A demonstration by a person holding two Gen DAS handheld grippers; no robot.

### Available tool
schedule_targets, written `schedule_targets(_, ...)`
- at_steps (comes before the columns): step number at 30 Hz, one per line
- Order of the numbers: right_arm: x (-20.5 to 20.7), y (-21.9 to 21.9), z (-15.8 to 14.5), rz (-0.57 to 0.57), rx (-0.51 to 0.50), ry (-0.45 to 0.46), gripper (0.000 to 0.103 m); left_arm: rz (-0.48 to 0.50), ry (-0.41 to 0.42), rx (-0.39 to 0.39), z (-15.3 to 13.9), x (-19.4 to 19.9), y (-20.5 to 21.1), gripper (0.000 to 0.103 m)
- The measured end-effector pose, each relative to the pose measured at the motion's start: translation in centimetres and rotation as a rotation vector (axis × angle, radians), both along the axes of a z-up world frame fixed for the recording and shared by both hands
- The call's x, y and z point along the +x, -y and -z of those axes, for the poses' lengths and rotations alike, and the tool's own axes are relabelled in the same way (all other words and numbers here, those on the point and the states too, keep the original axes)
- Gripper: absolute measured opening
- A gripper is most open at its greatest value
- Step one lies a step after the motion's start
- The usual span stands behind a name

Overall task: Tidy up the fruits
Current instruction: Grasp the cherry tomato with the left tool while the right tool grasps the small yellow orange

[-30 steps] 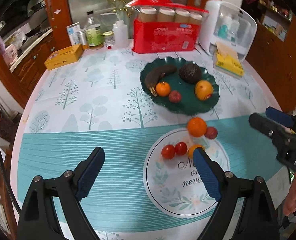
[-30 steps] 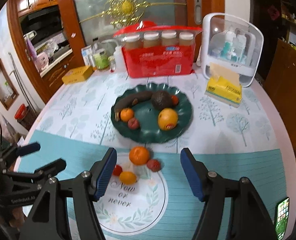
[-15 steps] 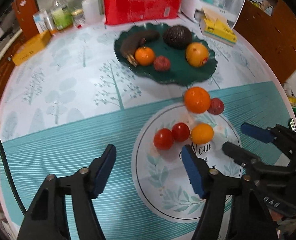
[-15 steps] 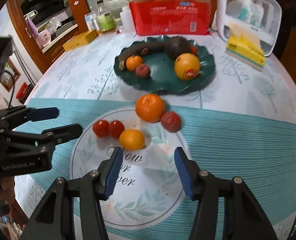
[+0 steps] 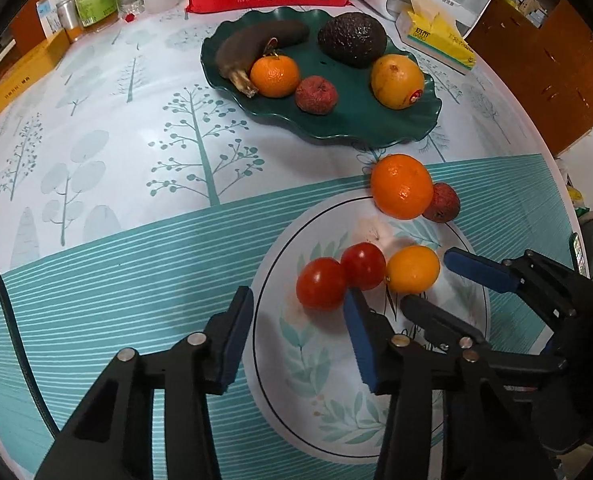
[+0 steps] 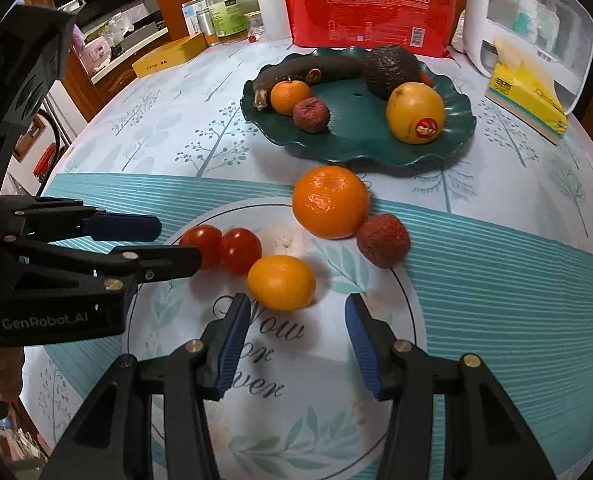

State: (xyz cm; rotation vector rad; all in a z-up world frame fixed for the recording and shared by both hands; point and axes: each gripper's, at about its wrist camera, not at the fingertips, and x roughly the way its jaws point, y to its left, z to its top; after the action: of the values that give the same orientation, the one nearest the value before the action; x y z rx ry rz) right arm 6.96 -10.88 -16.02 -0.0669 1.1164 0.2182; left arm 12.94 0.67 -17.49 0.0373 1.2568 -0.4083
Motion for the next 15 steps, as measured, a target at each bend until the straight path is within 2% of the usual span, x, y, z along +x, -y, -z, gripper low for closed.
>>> schedule_targets(6,0.7,-0.1,0.7,-0.009,0.008,-0.007,0.049,0.028,-0.009,-0.018,0.1,0.6,0.8,0.038)
schedule_targets(7,0.7,-0.1,0.7,-0.011,0.011,-0.004,0.047,0.034,-0.010,-0.020,0.2,0.7,0.9,0.036)
schedule_targets(9,0.9,-0.2,0.7,-0.021,0.031,-0.006,0.036,0.043,-0.011,-0.023,0.2,0.8,1.2,0.033)
schedule_targets(15,1.0,0.0,0.7,-0.023,0.044,-0.004,0.034,0.056,-0.020,-0.048,0.3,1.1,1.3,0.027)
